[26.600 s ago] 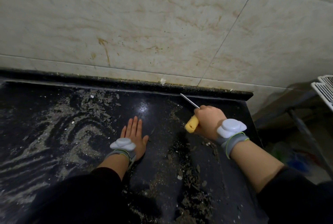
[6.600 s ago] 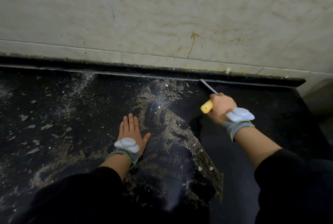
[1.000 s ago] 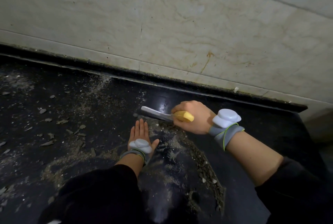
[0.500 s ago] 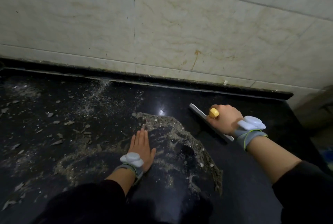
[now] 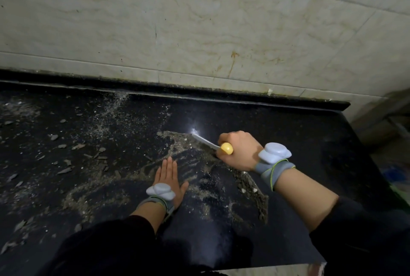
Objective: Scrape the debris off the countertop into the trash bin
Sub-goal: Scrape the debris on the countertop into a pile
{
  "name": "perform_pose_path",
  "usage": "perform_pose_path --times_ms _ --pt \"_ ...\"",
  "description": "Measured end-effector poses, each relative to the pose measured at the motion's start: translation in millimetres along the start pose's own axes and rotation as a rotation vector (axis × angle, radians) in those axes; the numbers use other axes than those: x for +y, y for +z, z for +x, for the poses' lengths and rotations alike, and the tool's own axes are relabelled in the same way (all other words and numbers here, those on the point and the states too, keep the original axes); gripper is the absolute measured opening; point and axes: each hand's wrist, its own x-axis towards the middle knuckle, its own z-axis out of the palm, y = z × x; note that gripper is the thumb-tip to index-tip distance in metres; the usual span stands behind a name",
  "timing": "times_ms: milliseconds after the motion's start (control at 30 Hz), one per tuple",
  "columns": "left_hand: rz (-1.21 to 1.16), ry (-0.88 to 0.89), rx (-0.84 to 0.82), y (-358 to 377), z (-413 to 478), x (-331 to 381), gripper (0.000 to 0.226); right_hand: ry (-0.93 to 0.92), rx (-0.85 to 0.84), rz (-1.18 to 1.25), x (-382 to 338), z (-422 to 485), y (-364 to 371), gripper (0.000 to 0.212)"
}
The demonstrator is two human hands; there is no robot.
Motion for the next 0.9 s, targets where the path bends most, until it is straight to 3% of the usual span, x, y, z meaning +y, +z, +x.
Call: perform_pose_path --times_ms 300,533,900 --pt "0.037 -0.001 -0.035 -3 0 2 0.077 0.159 0.165 -0.001 25 -13 -21 0.029" --pt "0.005 0.001 -0.045 -1 0 0 0.078 0.374 0.054 -0.128 66 -31 -17 0.025" --pt "-0.022 0.035 0.001 7 2 -4 0.077 0.132 0.027 -0.09 14 -47 17 0.024"
